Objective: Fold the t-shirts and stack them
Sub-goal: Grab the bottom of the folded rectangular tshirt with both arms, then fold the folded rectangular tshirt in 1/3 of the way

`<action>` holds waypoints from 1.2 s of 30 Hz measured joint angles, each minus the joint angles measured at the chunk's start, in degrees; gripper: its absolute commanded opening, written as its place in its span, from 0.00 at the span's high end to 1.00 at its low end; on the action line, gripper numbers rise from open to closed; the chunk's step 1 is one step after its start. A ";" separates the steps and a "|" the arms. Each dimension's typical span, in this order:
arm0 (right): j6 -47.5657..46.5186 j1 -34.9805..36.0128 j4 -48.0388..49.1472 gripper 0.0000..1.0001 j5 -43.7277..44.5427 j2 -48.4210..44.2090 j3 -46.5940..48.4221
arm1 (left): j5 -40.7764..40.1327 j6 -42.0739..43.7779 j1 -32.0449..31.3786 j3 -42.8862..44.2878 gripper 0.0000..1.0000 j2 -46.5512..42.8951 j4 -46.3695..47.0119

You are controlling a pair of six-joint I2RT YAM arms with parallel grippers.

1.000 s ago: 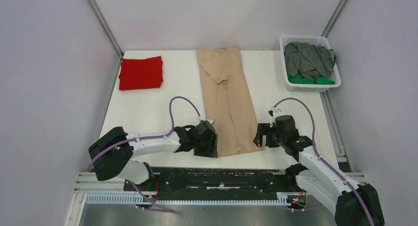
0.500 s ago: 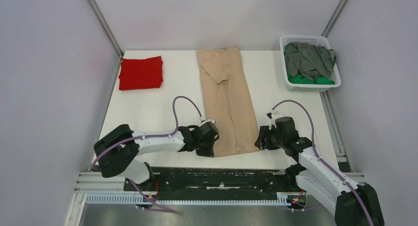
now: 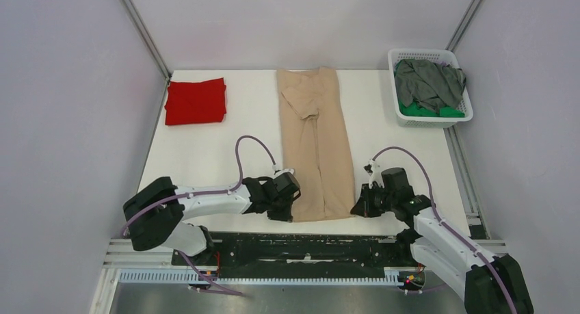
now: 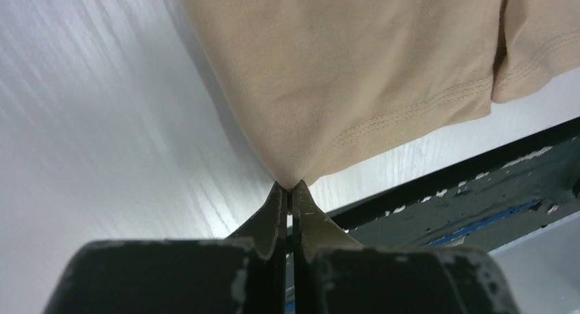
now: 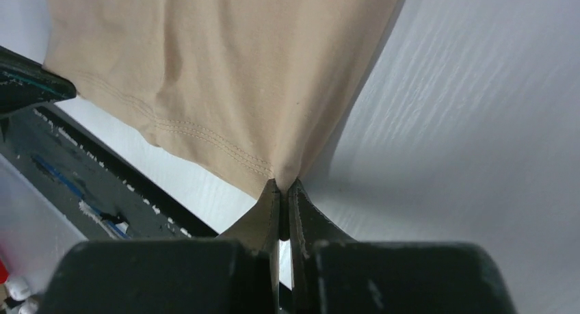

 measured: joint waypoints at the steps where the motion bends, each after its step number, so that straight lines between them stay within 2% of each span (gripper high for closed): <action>1: -0.04 0.07 -0.33 1.00 -1.09 -0.59 -0.39 | -0.09 -0.15 -0.37 -0.26 0.98 -0.68 -0.52; 7: 0.96 2.45 -0.83 1.00 -6.23 -4.00 -2.95 | -0.37 -1.22 -3.06 -2.43 0.98 -6.60 -2.51; 16: 1.64 3.02 0.70 1.00 -5.40 -0.46 0.81 | -2.51 -0.55 -1.97 -0.55 0.98 -7.54 -1.55; 28: 4.55 2.40 13.64 1.00 1.33 15.12 14.82 | -4.35 7.96 12.50 7.58 0.98 -4.11 4.44; 36: 4.61 0.31 18.56 1.00 6.60 27.65 26.62 | -2.64 13.90 21.88 16.09 0.98 6.08 8.33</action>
